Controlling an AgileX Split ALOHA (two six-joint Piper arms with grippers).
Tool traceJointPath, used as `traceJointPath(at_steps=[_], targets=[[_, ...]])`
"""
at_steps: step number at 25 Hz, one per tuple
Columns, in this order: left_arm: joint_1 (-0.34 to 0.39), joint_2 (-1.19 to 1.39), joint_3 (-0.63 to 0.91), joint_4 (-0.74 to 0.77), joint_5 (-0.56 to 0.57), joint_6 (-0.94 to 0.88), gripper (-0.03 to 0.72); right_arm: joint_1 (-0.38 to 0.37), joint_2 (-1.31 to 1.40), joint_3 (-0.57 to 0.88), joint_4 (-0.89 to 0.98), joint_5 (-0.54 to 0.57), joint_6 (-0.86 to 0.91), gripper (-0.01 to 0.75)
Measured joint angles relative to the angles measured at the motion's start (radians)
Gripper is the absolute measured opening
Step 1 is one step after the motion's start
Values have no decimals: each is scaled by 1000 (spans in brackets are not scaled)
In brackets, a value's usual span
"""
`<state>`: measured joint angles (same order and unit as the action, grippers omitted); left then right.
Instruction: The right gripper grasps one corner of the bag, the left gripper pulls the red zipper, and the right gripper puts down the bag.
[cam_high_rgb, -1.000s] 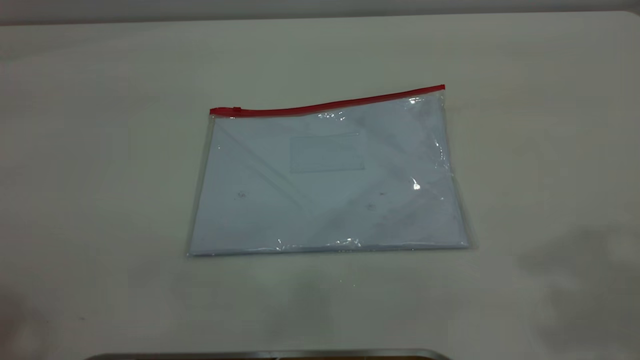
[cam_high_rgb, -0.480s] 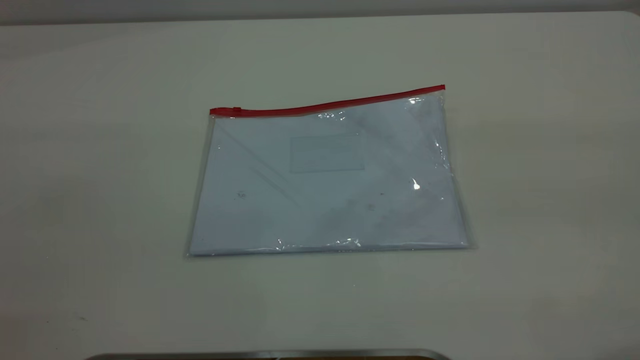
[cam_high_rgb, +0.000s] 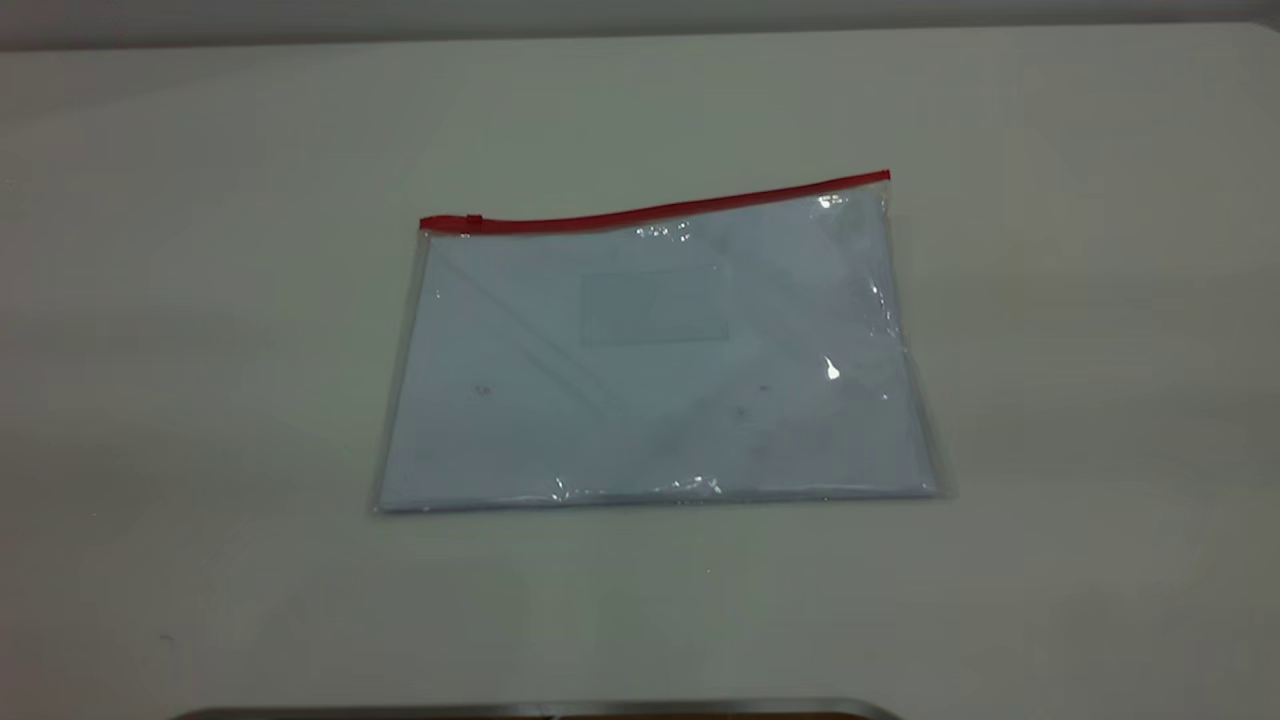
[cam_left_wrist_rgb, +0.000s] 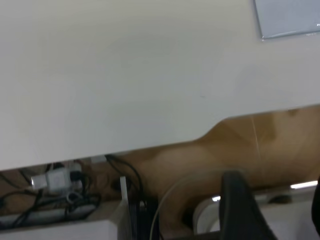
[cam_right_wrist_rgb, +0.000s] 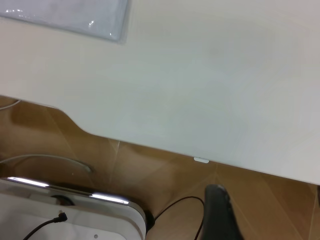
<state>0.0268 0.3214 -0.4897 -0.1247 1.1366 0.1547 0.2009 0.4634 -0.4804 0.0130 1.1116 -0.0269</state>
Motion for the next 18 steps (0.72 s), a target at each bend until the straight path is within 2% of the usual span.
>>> traceJointPath(at_steps=[12, 14, 18], targets=[[0, -105, 2, -1, -3, -15, 416, 0, -10, 1, 0, 0, 0, 524], [0, -112, 2, -1, -3, -15, 416, -21, -39, 1, 3, 0, 0, 524], [0, -171, 2, -2, -3, -15, 416, -113, -174, 2, 7, 0, 0, 524]])
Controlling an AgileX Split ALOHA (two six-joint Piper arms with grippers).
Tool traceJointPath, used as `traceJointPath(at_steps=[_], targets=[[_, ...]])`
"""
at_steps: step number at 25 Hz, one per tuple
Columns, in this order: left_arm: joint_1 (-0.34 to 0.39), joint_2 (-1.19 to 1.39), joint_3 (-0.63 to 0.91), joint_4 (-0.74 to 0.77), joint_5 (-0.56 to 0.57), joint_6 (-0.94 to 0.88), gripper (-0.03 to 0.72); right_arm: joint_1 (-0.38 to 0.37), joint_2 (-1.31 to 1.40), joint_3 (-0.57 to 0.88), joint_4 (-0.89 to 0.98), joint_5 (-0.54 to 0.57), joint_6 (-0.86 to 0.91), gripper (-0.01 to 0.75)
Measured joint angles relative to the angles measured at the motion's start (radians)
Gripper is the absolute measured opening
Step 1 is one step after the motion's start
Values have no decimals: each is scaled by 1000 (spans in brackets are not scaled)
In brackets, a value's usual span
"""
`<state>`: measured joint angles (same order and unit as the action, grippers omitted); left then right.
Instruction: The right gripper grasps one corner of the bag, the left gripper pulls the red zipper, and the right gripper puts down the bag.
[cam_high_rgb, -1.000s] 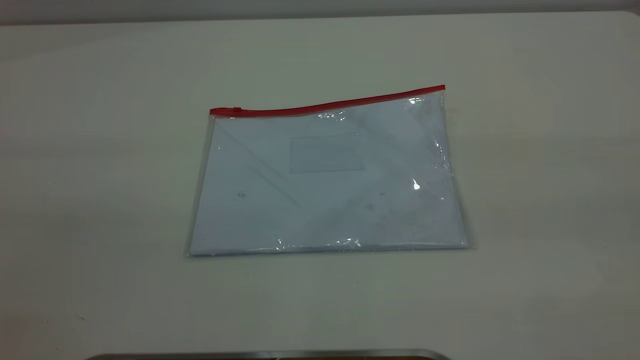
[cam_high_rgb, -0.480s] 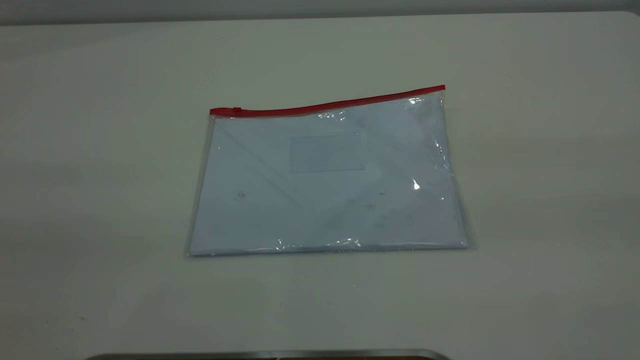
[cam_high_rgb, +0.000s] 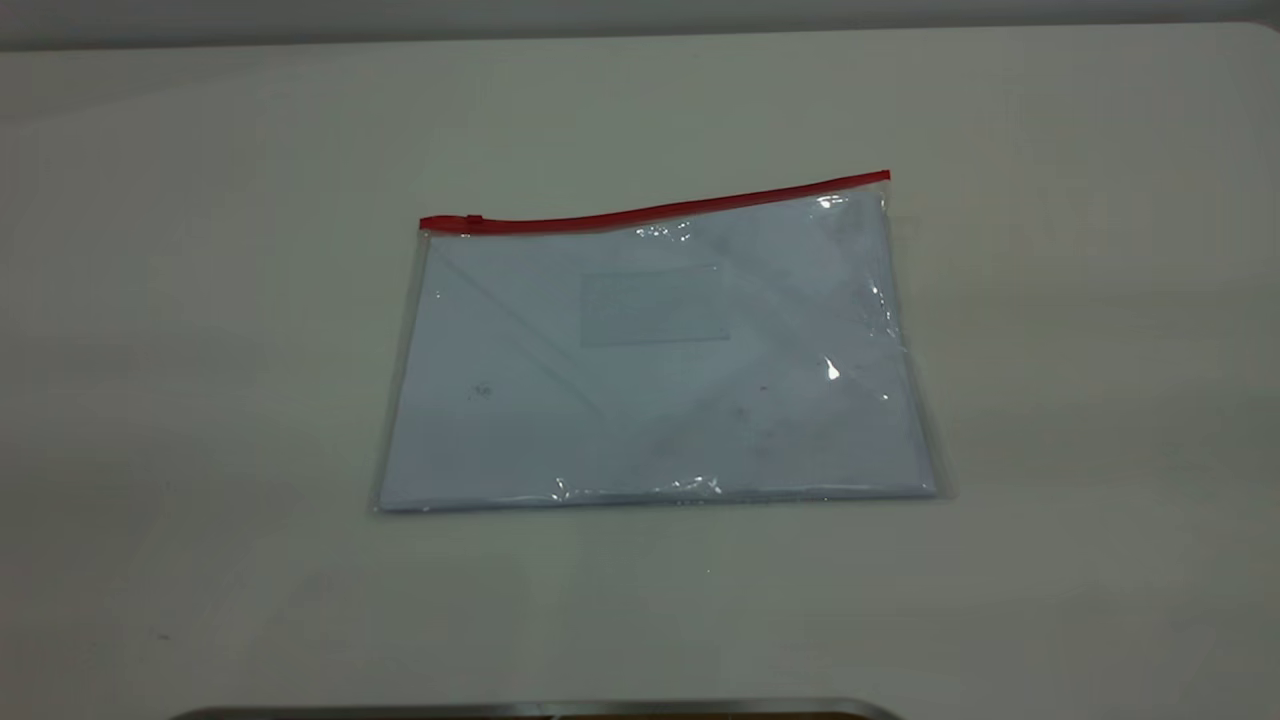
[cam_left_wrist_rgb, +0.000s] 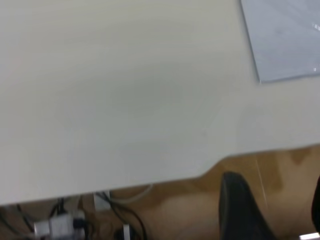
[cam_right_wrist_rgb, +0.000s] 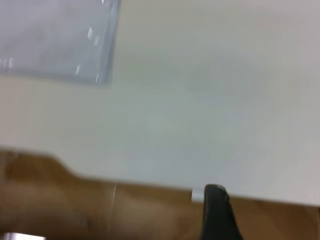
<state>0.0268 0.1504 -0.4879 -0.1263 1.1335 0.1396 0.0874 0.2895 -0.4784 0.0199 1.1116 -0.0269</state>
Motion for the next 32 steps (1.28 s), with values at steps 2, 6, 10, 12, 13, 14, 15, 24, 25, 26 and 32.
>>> traceJointPath(at_steps=[2, 6, 10, 12, 13, 14, 15, 24, 25, 26, 32], targets=[[0, -47, 0, 0, 1, 0, 416, -41, -85, 0, 1, 1, 0, 524], [0, -152, 0, -2, 5, 0, 416, -69, -253, 0, 2, 8, 0, 524], [0, -170, 0, -3, 13, 0, 416, -69, -306, 0, 2, 16, 0, 524], [0, -170, 0, -3, 13, 0, 416, -69, -306, 0, 2, 16, 0, 524], [0, -170, 0, -3, 13, 0, 416, -69, -306, 0, 2, 16, 0, 524], [0, -170, 0, -3, 13, 0, 416, -69, -306, 0, 2, 16, 0, 524], [0, -170, 0, -3, 13, 0, 416, -69, -306, 0, 2, 16, 0, 524], [0, -170, 0, -3, 13, 0, 416, -69, -306, 0, 2, 16, 0, 524], [0, -170, 0, -3, 13, 0, 416, -69, -306, 0, 2, 16, 0, 524], [0, -170, 0, -3, 13, 0, 416, -69, -306, 0, 2, 16, 0, 524], [0, -170, 0, -3, 13, 0, 416, -69, -306, 0, 2, 16, 0, 524]])
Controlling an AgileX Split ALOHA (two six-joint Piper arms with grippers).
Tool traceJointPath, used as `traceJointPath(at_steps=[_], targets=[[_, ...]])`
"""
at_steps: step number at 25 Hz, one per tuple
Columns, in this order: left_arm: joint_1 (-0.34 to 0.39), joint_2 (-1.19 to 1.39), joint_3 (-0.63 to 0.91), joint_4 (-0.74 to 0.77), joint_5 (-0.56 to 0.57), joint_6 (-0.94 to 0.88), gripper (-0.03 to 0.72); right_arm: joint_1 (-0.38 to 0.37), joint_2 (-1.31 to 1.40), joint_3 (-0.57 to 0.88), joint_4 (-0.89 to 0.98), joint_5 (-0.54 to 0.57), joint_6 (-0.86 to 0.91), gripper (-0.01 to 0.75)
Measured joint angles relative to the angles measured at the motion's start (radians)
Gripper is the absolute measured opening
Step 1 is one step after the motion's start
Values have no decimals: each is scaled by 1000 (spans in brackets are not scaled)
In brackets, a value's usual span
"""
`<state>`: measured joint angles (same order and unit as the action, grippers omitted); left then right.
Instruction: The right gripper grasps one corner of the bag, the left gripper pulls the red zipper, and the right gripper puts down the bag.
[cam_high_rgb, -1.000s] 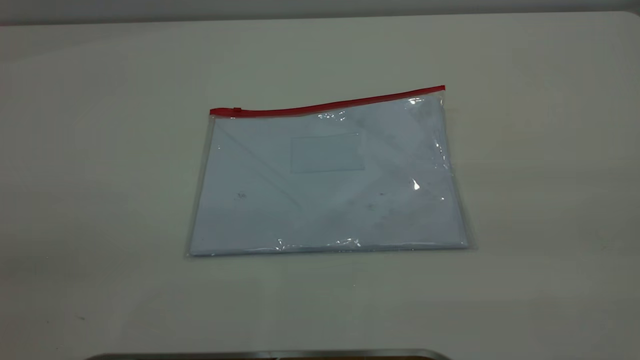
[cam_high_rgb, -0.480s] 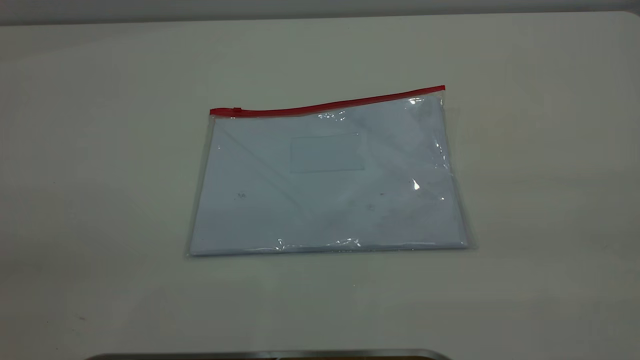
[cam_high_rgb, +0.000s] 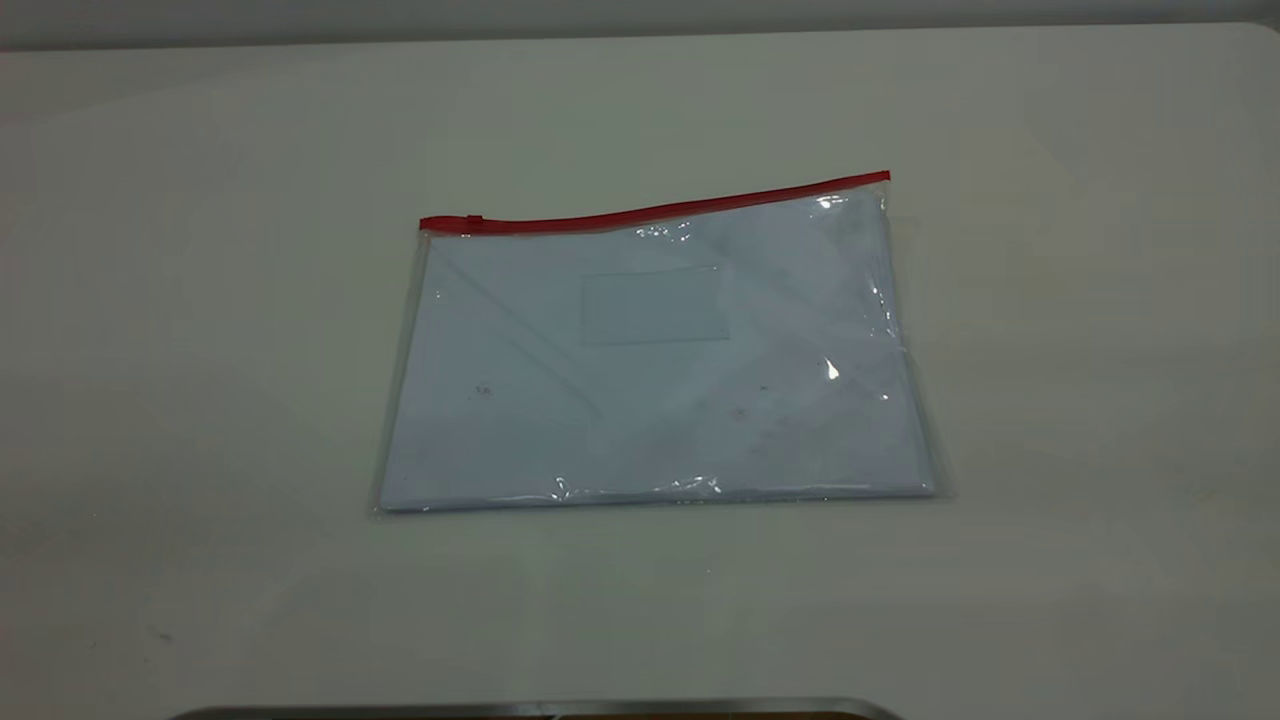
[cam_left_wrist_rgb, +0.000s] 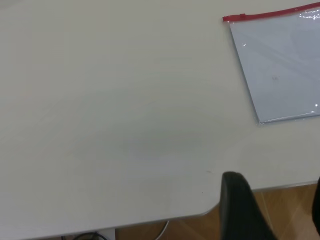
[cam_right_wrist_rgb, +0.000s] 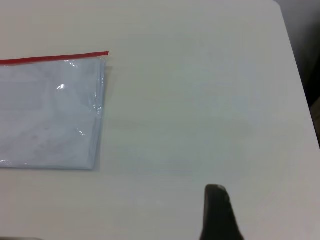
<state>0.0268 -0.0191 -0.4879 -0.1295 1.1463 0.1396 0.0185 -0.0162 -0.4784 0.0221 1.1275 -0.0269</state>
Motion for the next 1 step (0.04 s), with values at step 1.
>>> traceJointPath(at_steps=[1], targets=[[0, 0, 0, 0, 0, -1, 416, 0, 0, 0, 0, 0, 0, 524]])
